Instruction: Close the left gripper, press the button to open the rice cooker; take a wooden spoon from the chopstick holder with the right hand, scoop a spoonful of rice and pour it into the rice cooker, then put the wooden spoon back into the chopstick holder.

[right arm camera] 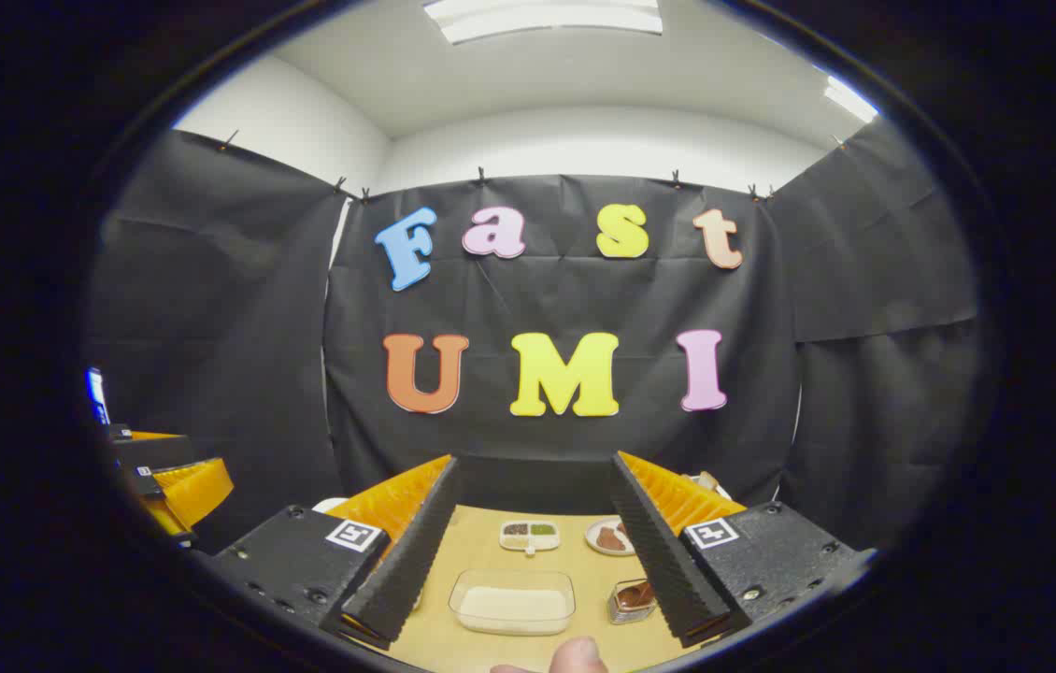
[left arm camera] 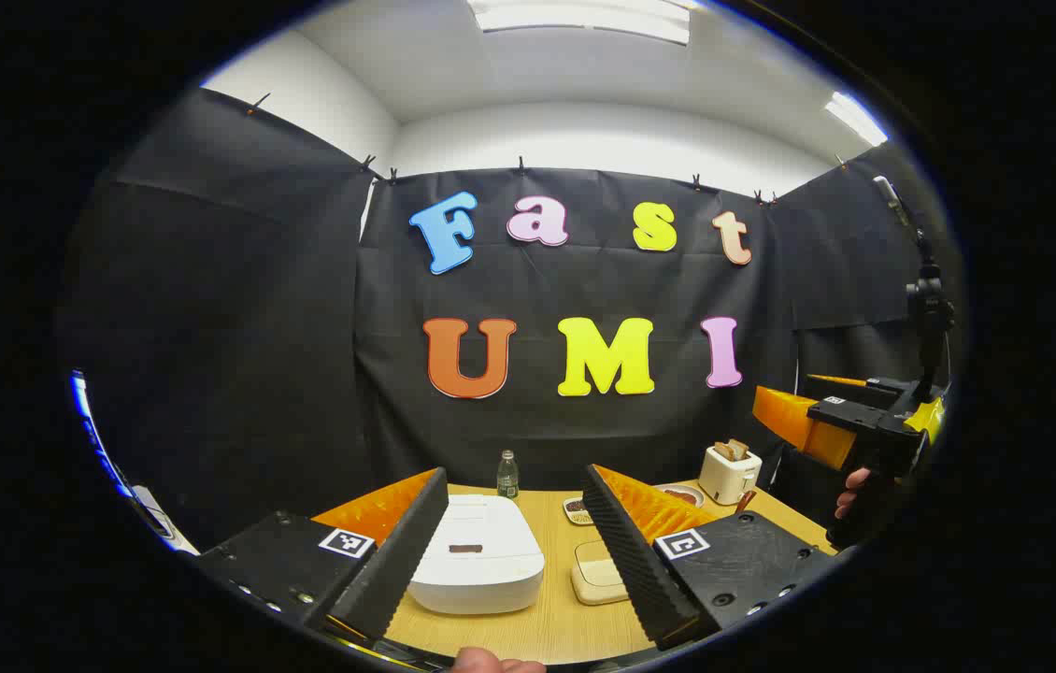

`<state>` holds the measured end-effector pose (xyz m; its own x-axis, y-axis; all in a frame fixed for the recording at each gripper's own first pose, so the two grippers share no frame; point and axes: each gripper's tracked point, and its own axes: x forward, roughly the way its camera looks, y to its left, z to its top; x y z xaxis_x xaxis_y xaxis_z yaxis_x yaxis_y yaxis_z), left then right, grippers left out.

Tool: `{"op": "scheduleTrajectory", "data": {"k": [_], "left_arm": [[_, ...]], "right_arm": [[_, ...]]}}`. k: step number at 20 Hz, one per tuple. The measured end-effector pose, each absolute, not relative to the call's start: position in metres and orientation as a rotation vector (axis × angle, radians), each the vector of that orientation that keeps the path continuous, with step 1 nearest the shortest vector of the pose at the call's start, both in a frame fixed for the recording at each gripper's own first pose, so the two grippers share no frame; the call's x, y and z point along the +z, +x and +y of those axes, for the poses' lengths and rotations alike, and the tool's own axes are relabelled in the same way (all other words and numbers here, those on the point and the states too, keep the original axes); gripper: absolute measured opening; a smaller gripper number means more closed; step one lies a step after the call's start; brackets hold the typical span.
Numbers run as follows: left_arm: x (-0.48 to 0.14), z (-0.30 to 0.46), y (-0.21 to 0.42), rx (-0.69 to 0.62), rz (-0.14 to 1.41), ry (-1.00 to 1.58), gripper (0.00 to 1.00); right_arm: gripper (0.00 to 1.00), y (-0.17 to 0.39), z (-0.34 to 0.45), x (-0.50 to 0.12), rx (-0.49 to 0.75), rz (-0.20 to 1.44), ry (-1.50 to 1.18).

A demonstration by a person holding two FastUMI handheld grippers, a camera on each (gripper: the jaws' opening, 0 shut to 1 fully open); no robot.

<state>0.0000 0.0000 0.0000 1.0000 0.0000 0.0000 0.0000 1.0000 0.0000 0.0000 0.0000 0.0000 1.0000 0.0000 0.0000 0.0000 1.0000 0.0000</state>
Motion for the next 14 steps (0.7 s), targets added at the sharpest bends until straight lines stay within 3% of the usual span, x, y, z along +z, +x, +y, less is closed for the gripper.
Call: {"op": "scheduleTrajectory", "data": {"k": [14], "left_arm": [[-0.010,0.018,0.012,0.026,0.018,-0.013,0.94]], "right_arm": [[1.00,0.010,0.006,-0.007,0.000,0.017,-0.004]]}}
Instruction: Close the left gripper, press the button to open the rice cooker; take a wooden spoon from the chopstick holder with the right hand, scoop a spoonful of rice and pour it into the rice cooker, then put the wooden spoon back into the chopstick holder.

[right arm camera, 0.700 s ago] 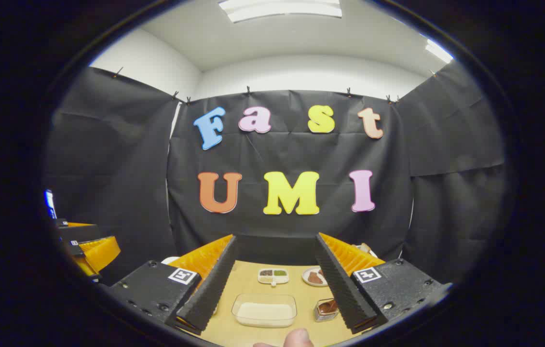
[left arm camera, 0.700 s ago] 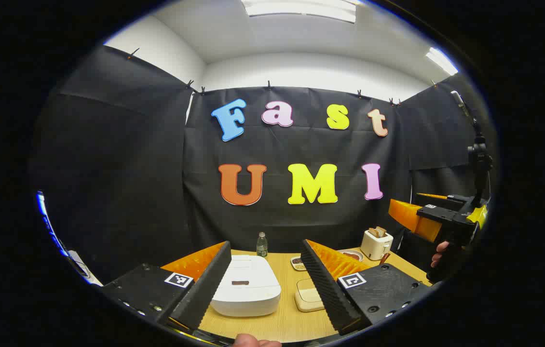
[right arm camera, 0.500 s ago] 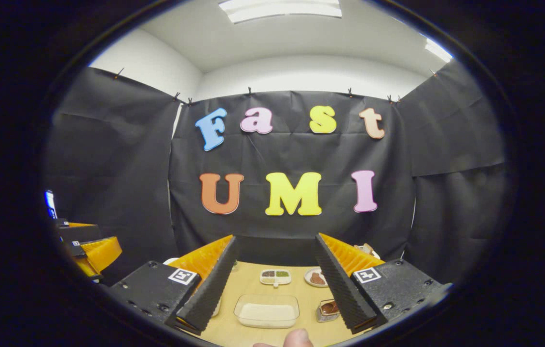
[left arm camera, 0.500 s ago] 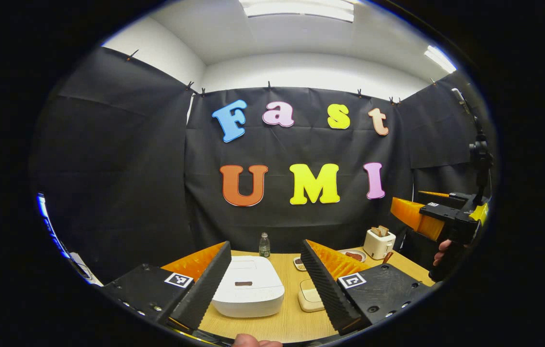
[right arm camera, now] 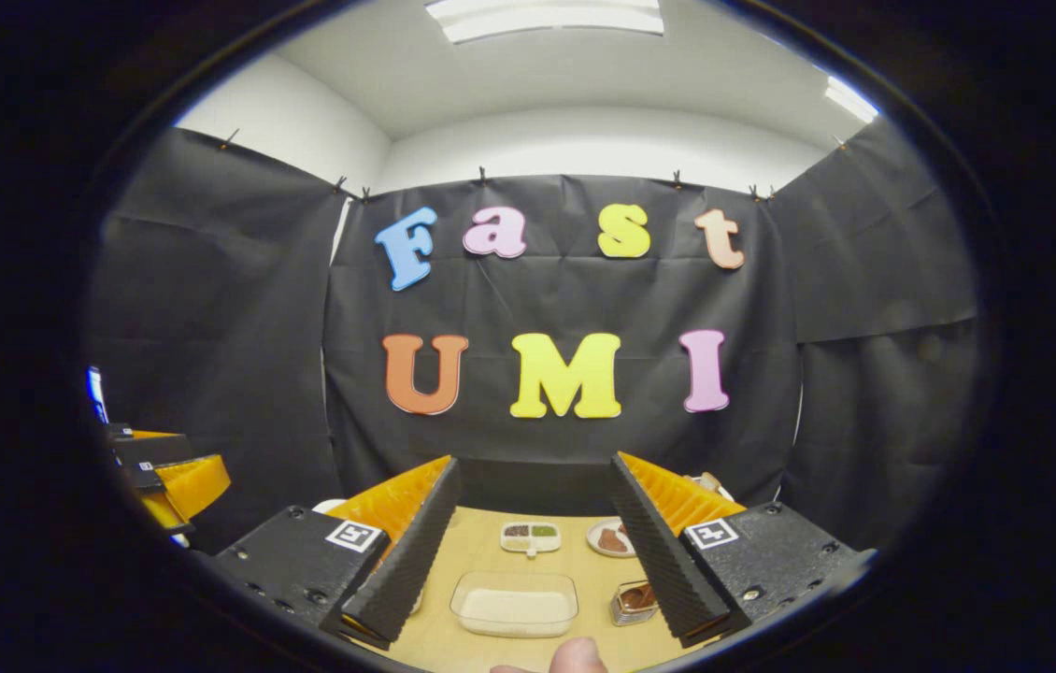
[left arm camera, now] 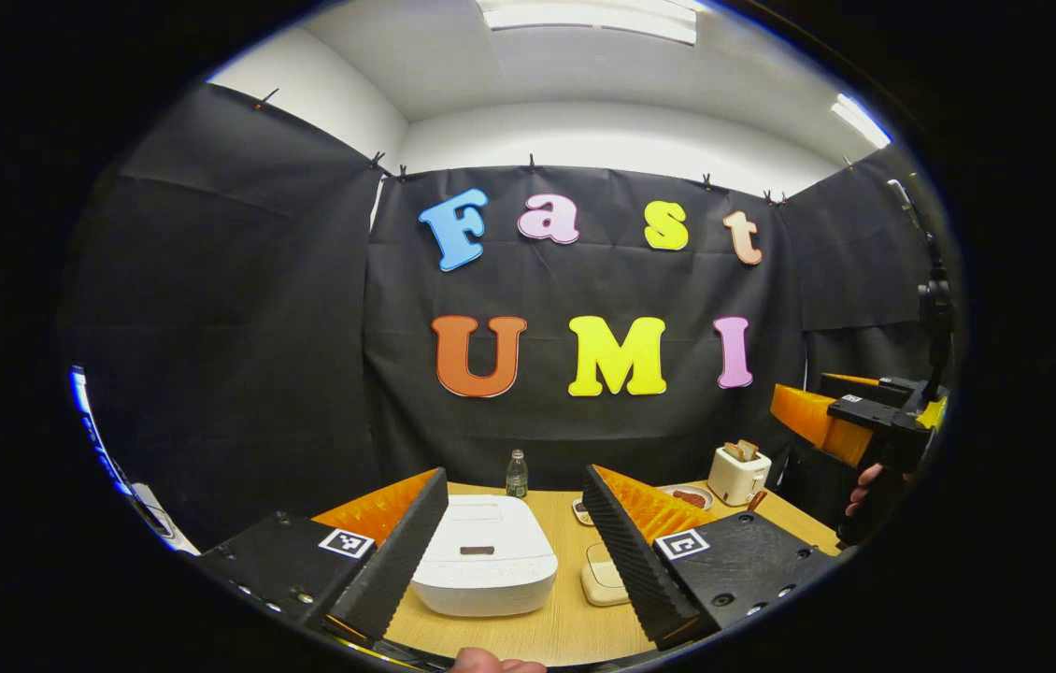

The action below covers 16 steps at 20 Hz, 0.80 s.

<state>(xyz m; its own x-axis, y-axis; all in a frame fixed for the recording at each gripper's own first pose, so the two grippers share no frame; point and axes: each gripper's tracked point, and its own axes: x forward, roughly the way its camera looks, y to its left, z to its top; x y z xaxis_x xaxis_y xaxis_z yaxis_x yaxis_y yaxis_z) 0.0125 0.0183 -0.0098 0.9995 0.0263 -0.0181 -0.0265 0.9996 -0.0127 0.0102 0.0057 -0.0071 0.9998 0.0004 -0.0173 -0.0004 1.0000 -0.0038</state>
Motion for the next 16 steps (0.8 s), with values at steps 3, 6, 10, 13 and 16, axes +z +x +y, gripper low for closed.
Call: {"op": "scheduleTrajectory", "data": {"k": [3,6,10,13,16], "left_arm": [[-0.013,0.020,0.015,0.031,0.025,-0.009,0.94],[-0.019,0.024,0.020,0.040,0.036,-0.015,0.94],[-0.035,0.024,0.033,0.054,0.059,-0.011,0.94],[-0.047,0.026,0.042,0.057,0.100,-0.009,0.94],[-0.063,0.026,0.055,0.065,0.148,-0.004,0.94]], "right_arm": [[1.00,0.016,0.007,-0.004,0.003,0.009,-0.013],[1.00,0.022,0.010,-0.009,0.017,0.020,-0.015],[1.00,0.032,0.002,-0.018,-0.003,0.044,-0.020],[1.00,0.037,-0.005,-0.021,-0.015,0.046,-0.017],[1.00,0.041,-0.025,-0.030,-0.042,0.052,-0.021]]}}
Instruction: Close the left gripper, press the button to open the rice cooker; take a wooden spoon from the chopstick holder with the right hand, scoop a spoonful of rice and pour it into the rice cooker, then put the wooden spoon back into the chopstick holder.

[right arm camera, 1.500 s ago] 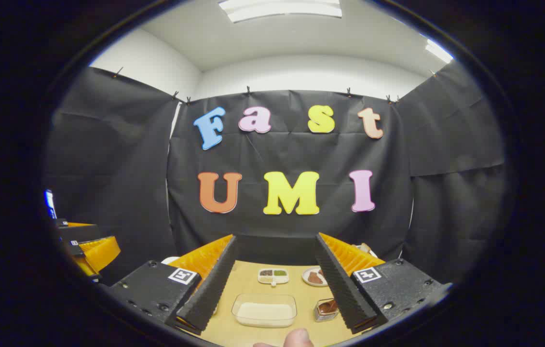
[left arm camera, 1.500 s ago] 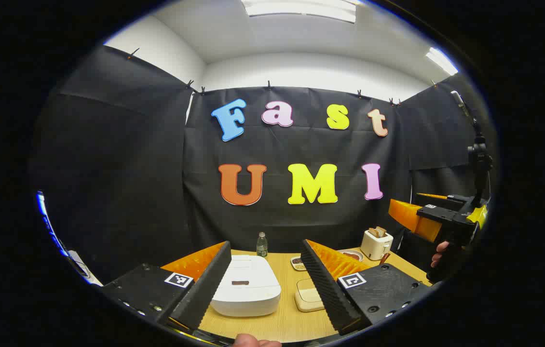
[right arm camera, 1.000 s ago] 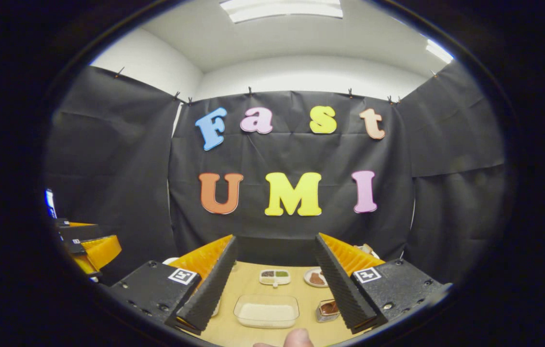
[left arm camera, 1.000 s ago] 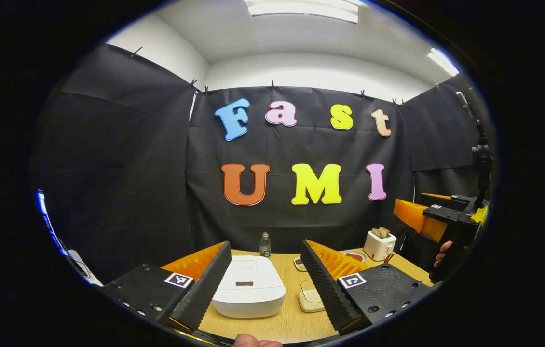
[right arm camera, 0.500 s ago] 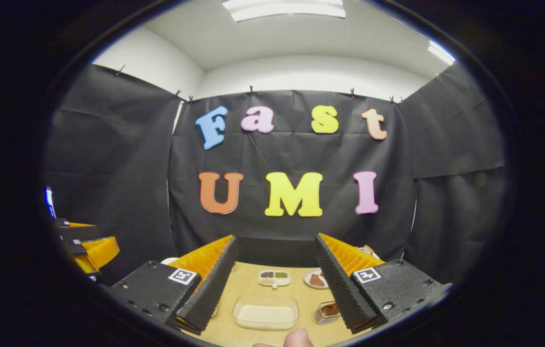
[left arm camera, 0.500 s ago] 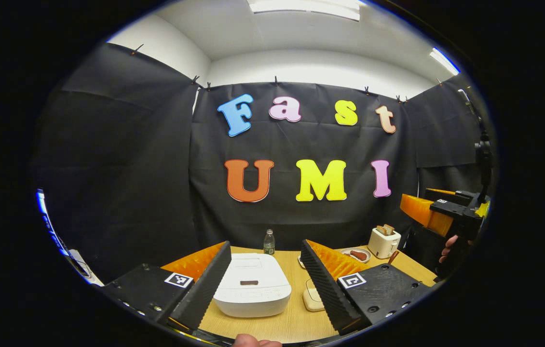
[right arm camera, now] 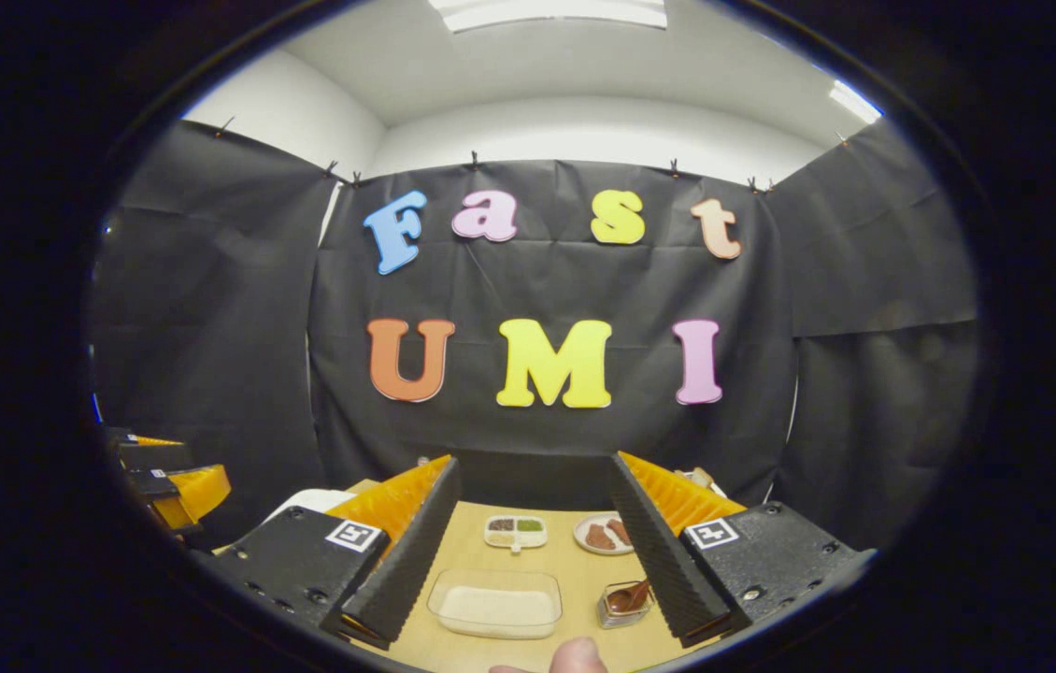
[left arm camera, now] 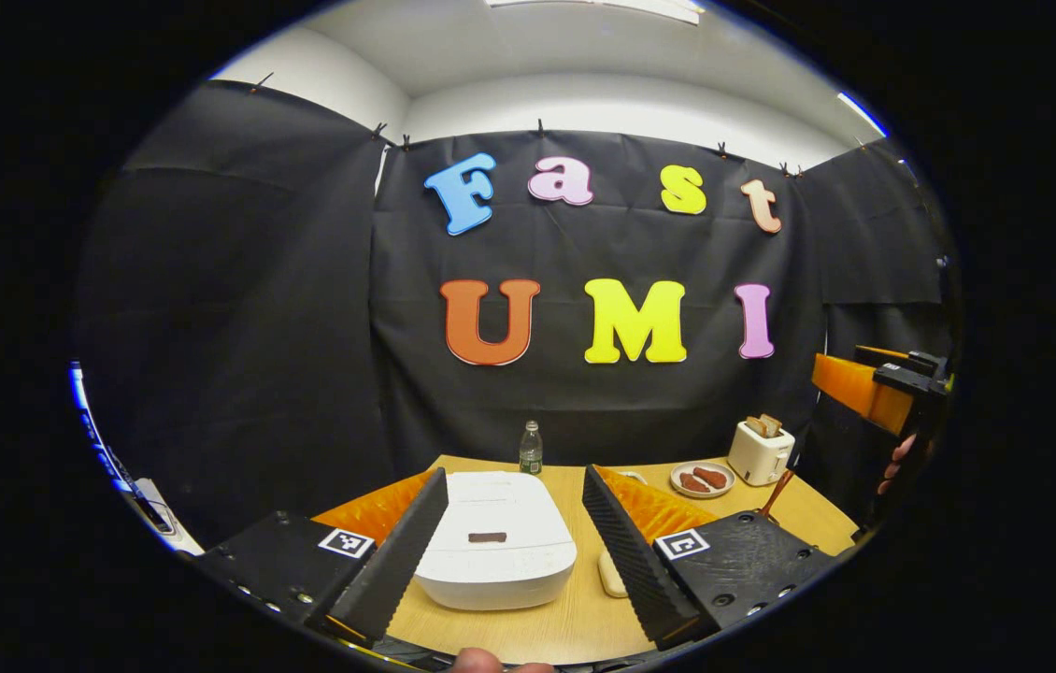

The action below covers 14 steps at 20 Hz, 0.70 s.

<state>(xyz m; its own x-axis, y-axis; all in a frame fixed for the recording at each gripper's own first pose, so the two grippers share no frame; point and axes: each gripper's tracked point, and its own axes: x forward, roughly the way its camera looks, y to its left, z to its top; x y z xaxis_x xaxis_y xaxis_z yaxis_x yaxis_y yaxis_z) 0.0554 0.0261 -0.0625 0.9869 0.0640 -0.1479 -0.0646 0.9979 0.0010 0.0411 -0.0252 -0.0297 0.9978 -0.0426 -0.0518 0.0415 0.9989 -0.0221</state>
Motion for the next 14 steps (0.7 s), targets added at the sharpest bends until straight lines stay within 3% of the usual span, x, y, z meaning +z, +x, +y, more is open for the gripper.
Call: {"op": "scheduleTrajectory", "data": {"k": [10,13,14], "left_arm": [[-0.117,0.031,0.106,0.096,0.358,-0.044,0.95],[-0.136,0.032,0.115,0.077,0.453,-0.038,0.89],[-0.140,0.035,0.117,0.078,0.477,-0.039,0.81]], "right_arm": [[1.00,0.060,-0.115,-0.062,-0.152,0.106,0.003],[1.00,0.068,-0.127,-0.075,-0.164,0.136,0.029],[0.99,0.071,-0.131,-0.077,-0.166,0.139,0.031]]}}
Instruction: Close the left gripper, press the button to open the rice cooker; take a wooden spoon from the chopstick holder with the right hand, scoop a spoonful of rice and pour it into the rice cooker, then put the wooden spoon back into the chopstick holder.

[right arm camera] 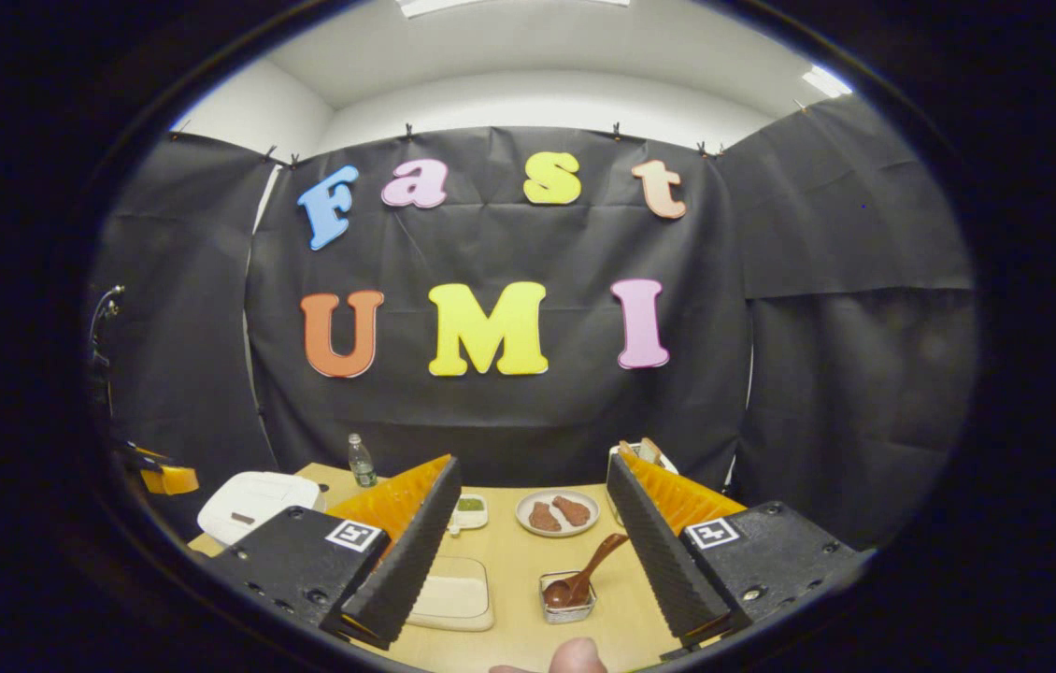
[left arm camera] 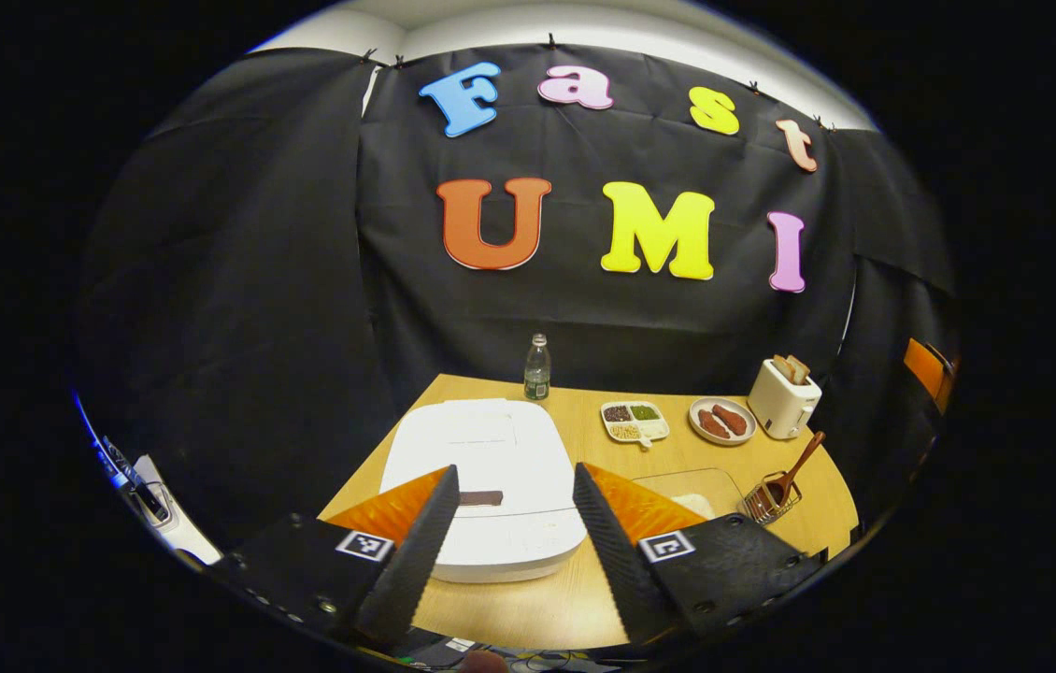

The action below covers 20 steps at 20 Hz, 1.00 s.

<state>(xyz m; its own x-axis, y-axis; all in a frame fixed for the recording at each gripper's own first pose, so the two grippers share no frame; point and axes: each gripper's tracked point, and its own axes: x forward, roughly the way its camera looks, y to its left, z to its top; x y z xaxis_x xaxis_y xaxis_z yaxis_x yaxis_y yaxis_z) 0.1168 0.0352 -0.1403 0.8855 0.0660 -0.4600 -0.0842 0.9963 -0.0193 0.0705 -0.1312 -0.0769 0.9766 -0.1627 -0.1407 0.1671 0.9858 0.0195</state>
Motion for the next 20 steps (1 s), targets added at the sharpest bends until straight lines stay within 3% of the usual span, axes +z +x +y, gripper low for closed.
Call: {"op": "scheduleTrajectory", "data": {"k": [1,4,5,6,9,20], "left_arm": [[-0.144,0.038,0.120,0.080,0.499,-0.038,0.67],[-0.159,0.050,0.134,0.085,0.537,-0.026,0.49],[-0.164,0.052,0.133,0.077,0.570,-0.036,0.37],[-0.174,0.058,0.135,0.086,0.601,-0.044,0.31],[-0.193,0.067,0.146,0.073,0.681,-0.126,0.02],[-0.248,0.093,0.183,0.050,0.849,-0.194,0.00]], "right_arm": [[0.99,0.073,-0.135,-0.080,-0.169,0.143,0.032],[1.00,0.080,-0.145,-0.086,-0.179,0.155,0.032],[0.99,0.081,-0.148,-0.089,-0.182,0.161,0.025],[0.99,0.083,-0.151,-0.091,-0.186,0.163,0.021],[1.00,0.086,-0.156,-0.099,-0.187,0.180,0.033],[1.00,0.095,-0.186,-0.116,-0.242,0.231,0.045]]}}
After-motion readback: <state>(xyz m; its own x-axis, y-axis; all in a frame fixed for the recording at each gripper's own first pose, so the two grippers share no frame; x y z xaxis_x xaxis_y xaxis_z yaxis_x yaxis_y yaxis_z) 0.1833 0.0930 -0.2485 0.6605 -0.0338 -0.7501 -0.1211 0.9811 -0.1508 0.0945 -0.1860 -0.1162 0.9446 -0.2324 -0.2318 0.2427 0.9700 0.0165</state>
